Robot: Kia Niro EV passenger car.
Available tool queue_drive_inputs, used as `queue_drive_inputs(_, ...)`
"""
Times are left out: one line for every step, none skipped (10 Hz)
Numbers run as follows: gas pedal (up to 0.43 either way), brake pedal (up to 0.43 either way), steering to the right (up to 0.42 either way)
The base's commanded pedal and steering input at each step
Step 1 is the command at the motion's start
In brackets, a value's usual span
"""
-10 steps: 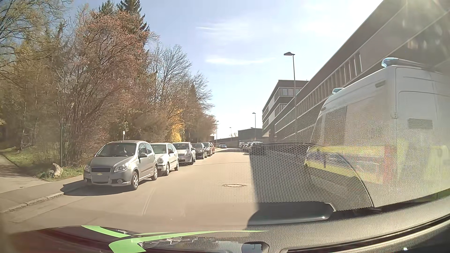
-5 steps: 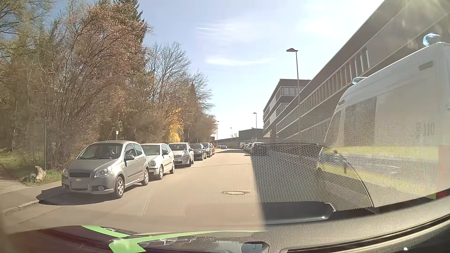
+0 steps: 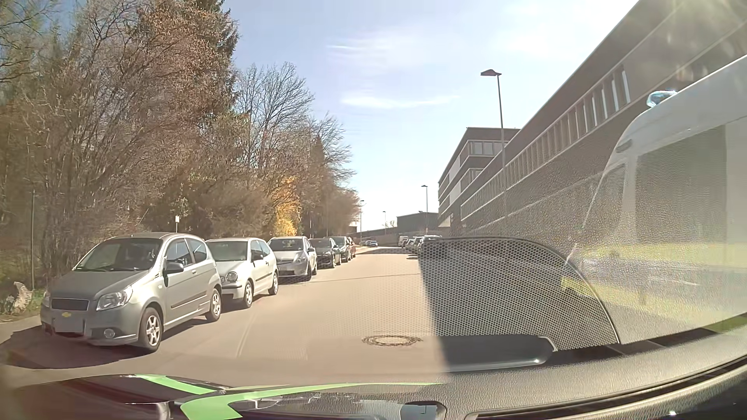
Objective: Follow the waypoints while adhering to traffic rules and regulations
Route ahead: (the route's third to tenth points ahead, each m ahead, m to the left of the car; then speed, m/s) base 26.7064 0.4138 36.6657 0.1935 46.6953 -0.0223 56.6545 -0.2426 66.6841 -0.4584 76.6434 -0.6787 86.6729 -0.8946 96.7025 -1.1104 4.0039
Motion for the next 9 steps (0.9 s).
queue_drive_inputs(0.488,0.0,0.001)
queue_drive_inputs(0.488,0.0,0.001)
queue_drive_inputs(0.488,0.0,0.001)
queue_drive_inputs(0.488,0.0,0.001)
queue_drive_inputs(0.488,0.0,0.006)
queue_drive_inputs(0.488,0.0,0.01)
queue_drive_inputs(0.488,0.0,0.014)
queue_drive_inputs(0.488,0.0,0.016)
queue_drive_inputs(0.488,0.0,0.016)
